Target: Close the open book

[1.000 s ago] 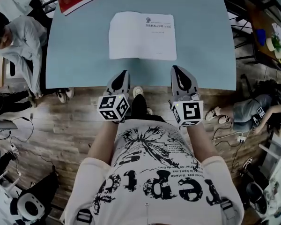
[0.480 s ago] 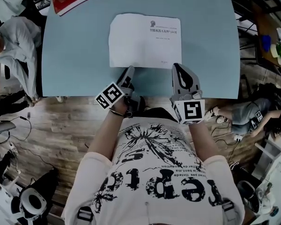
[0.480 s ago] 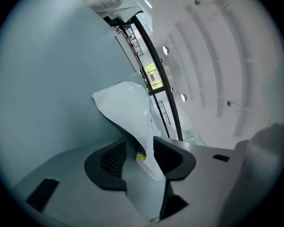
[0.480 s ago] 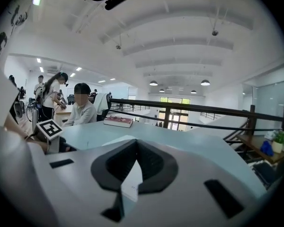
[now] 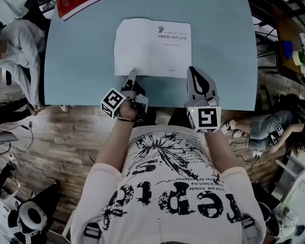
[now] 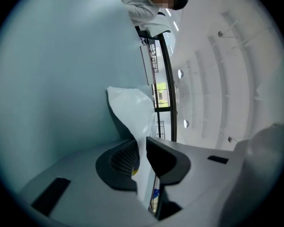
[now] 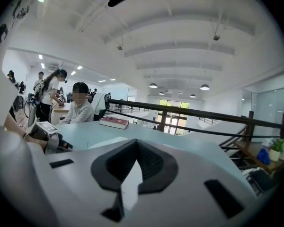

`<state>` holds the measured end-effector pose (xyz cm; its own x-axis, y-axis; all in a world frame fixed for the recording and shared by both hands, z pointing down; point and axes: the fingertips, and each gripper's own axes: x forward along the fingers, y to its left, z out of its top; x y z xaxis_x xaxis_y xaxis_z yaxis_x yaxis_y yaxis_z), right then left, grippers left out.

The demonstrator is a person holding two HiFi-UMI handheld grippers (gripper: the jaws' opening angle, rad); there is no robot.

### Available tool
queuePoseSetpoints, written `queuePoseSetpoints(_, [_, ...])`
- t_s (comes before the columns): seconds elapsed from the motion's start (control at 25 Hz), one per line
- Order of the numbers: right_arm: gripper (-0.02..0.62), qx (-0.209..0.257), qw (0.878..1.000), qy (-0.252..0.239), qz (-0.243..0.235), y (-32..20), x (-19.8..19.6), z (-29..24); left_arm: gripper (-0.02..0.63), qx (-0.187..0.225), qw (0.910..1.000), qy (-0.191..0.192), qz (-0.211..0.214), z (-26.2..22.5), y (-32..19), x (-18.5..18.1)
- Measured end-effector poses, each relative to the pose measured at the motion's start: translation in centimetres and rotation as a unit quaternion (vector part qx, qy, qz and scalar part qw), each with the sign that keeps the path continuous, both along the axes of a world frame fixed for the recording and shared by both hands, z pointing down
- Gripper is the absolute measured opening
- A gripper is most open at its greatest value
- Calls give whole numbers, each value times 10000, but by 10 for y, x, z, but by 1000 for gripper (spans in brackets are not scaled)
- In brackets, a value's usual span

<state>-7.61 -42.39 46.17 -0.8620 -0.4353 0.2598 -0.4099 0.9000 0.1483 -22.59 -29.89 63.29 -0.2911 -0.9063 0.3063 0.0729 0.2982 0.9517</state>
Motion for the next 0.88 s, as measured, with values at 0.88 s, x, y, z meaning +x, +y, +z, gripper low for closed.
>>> queuePoseSetpoints(0.88, [11, -287, 9988, -393, -69, -73, 91, -23, 23, -1868, 8774, -3854, 2161, -53, -72, 91])
